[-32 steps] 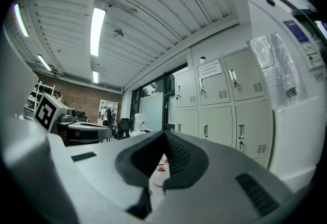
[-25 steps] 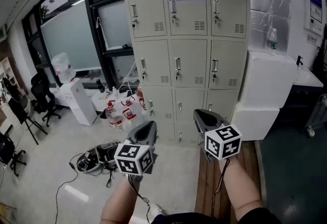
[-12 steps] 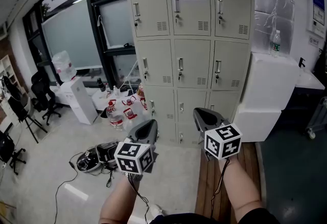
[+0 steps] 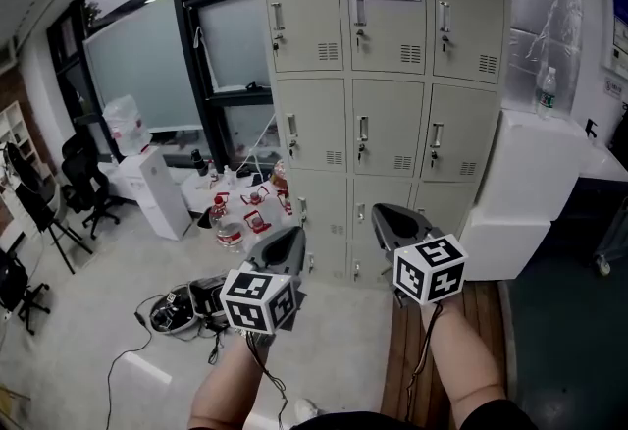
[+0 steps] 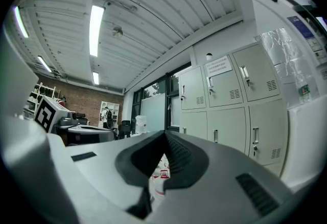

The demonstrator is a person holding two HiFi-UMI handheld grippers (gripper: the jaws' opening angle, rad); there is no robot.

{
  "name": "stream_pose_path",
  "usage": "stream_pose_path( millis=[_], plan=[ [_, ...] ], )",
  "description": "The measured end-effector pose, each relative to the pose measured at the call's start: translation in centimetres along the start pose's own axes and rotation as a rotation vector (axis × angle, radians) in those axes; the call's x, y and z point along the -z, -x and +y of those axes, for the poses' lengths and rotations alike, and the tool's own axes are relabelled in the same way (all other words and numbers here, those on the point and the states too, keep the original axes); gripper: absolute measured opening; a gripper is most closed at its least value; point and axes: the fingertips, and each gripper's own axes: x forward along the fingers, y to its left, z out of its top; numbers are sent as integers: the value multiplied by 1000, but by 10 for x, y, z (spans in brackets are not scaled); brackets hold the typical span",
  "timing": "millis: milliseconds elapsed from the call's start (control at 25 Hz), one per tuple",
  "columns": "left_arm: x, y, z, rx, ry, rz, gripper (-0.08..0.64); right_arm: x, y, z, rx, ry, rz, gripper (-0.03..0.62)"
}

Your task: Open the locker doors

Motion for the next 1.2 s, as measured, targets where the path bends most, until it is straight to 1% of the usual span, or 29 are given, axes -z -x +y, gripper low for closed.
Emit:
stream_pose_path(
  millis=[360, 680, 960, 1200],
  plan=[
    [-5, -19, 81, 9, 11, -14, -2, -8, -86, 21, -1, 8, 1, -5],
    [-12, -28, 148, 27, -14, -13, -2, -22, -155, 46, 1, 23, -30, -5],
    [-10, -28, 186, 26, 12, -11, -2, -25, -196, 61, -13, 13, -35, -5],
    [-5, -40, 207, 12, 12, -2, -2, -30, -227, 55, -22, 15, -39, -5]
  ],
)
